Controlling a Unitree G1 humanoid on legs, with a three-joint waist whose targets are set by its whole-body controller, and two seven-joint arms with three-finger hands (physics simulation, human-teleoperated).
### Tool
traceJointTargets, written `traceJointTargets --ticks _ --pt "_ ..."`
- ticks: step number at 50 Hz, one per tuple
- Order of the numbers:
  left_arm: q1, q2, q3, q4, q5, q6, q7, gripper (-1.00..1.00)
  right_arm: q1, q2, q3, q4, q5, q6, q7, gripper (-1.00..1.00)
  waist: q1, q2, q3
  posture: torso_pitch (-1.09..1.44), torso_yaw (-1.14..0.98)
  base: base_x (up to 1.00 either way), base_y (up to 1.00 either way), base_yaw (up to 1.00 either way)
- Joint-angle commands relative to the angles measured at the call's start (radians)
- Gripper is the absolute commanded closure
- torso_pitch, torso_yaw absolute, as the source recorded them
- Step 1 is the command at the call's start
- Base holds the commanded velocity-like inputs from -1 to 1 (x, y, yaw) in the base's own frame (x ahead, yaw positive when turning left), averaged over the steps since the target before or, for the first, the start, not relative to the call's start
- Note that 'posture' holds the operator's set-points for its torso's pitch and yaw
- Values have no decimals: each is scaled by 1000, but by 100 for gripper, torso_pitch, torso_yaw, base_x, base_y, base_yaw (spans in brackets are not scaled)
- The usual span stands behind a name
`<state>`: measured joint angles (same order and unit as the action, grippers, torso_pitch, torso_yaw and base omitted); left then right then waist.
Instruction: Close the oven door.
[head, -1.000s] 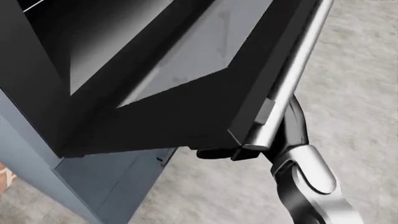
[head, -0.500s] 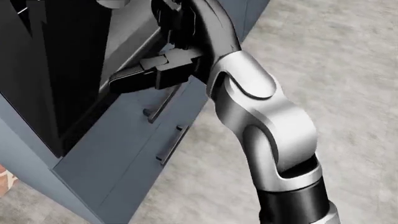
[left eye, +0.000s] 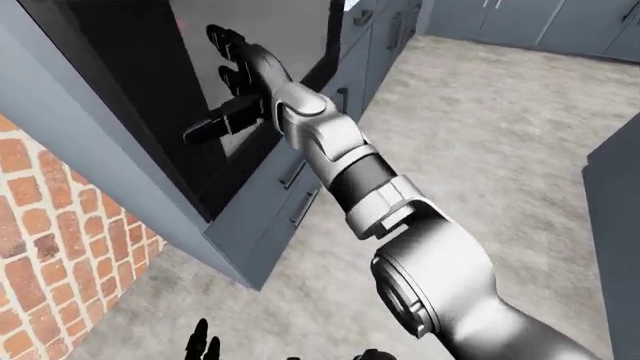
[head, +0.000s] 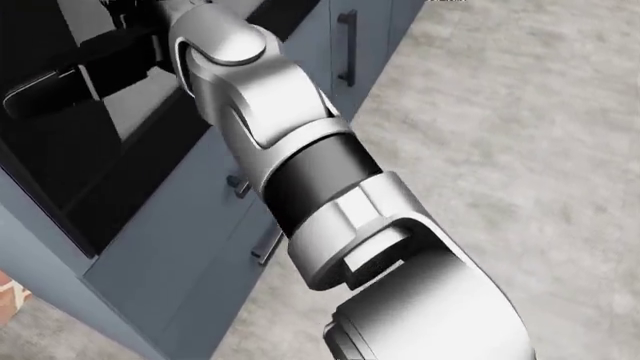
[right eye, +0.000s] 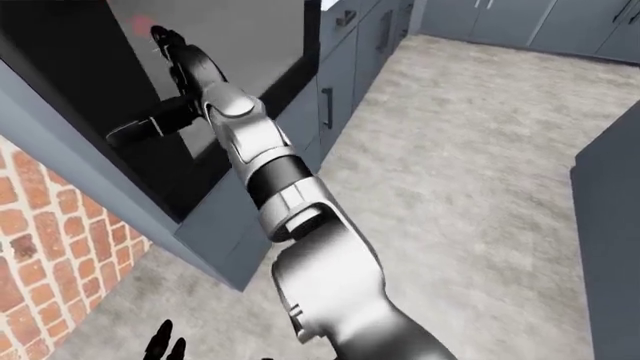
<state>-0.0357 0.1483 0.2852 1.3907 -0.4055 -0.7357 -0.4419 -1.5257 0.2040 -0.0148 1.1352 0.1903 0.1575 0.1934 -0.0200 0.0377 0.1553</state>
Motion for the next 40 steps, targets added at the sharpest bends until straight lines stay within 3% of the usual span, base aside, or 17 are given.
traceJointTargets --ticks 1,6,21,40 --pt "-2 11 5 -13 -7 -23 -5 -100 -55 8 -4 -16 -12 -57 1 -100 0 11 -28 19 0 0 0 0" --pt "-3 12 8 -13 -14 -22 -13 -100 -117 59 -11 61 -46 -79 -8 -100 -2 17 -27 19 0 0 0 0" --pt "-1 16 18 -12 -30 -21 -31 -100 -166 205 -18 125 -160 -79 -45 -100 -4 33 -21 19 0 0 0 0" --pt "-2 17 23 -11 -36 -19 -39 -100 -170 246 -31 134 -200 -71 -61 -100 -6 40 -21 19 0 0 0 0"
